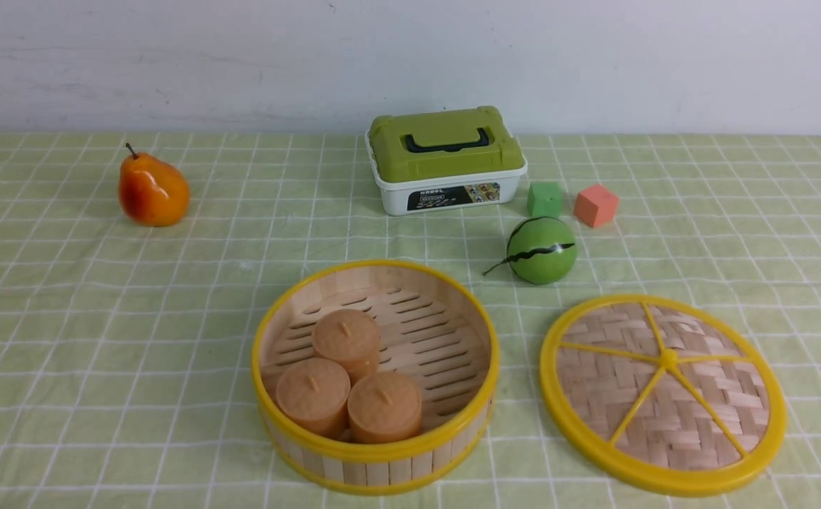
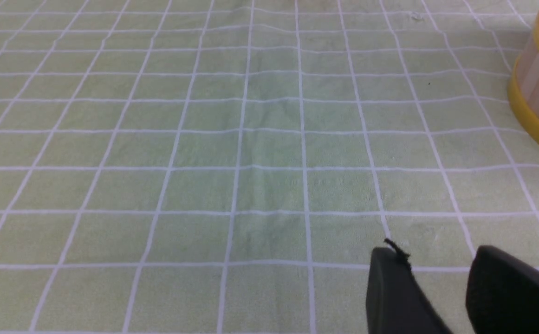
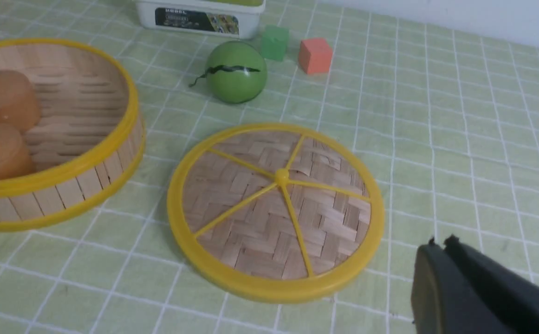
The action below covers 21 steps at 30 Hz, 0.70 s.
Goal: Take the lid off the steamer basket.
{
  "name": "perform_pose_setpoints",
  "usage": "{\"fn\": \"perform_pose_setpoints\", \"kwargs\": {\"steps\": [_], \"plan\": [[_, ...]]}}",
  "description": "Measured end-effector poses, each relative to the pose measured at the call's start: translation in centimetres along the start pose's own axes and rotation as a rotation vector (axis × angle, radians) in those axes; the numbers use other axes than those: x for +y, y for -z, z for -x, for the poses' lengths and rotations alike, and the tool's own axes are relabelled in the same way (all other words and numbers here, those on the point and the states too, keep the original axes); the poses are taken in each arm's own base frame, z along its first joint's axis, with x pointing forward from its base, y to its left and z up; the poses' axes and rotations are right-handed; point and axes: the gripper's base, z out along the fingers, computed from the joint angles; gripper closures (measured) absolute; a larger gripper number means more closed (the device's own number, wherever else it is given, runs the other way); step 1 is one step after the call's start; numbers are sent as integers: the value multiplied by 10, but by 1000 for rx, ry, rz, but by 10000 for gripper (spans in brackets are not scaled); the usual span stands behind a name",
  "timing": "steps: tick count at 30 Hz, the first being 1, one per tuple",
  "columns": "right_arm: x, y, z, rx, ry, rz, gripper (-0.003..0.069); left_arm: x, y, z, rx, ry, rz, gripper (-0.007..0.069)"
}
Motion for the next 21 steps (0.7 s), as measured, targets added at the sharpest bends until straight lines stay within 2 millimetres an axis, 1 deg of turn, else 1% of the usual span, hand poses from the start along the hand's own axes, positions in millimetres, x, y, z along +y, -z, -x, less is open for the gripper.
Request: {"fn": "perform_pose_setpoints", "kwargs": {"steps": [2, 5, 8, 10, 11, 12, 13, 15, 16, 17, 19, 21], "plan": [[-1, 1, -4, 35, 9, -10, 676, 0, 0, 0, 0, 0, 0, 386], [-2, 1, -6, 22, 36, -22, 673, 0, 0, 0, 0, 0, 0, 386], [-2, -5, -15, -83, 63, -35, 669, 0, 0, 0, 0, 0, 0, 386], [-1, -13, -29, -122, 59, -33, 667, 0, 0, 0, 0, 0, 0, 386], [0, -20, -41, -174, 41, -30, 666, 0, 0, 0, 0, 0, 0, 386], [1, -30, -60, -228, 5, -28, 664, 0, 0, 0, 0, 0, 0, 386], [1, -34, -67, -222, -1, -29, 664, 0, 0, 0, 0, 0, 0, 386], [1, -42, -84, -286, -53, -34, 662, 0, 0, 0, 0, 0, 0, 386], [1, -52, -104, -313, -93, -47, 659, 0, 0, 0, 0, 0, 0, 386], [1, -56, -113, -338, -117, -61, 658, 0, 0, 0, 0, 0, 0, 386], [-1, -56, -121, -372, -144, -96, 656, 0, 0, 0, 0, 0, 0, 386], [-3, -54, -123, -379, -158, -133, 655, 0, 0, 0, 0, 0, 0, 386]]}}
